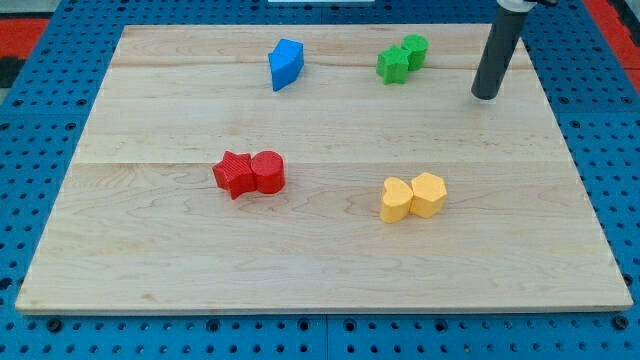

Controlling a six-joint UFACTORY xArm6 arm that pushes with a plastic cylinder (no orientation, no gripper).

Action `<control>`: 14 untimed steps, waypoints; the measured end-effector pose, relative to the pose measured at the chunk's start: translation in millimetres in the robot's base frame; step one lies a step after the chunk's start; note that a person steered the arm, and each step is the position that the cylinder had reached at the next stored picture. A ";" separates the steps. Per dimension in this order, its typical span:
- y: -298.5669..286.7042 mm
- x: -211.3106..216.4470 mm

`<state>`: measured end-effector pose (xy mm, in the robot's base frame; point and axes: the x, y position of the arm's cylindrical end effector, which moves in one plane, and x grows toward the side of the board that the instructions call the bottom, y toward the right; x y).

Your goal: Move your arm to yellow hexagon

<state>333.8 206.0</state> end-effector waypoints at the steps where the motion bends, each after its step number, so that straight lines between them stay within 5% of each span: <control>1: 2.5 14.6; 6: 9.0 102.0; 14: -31.8 152.5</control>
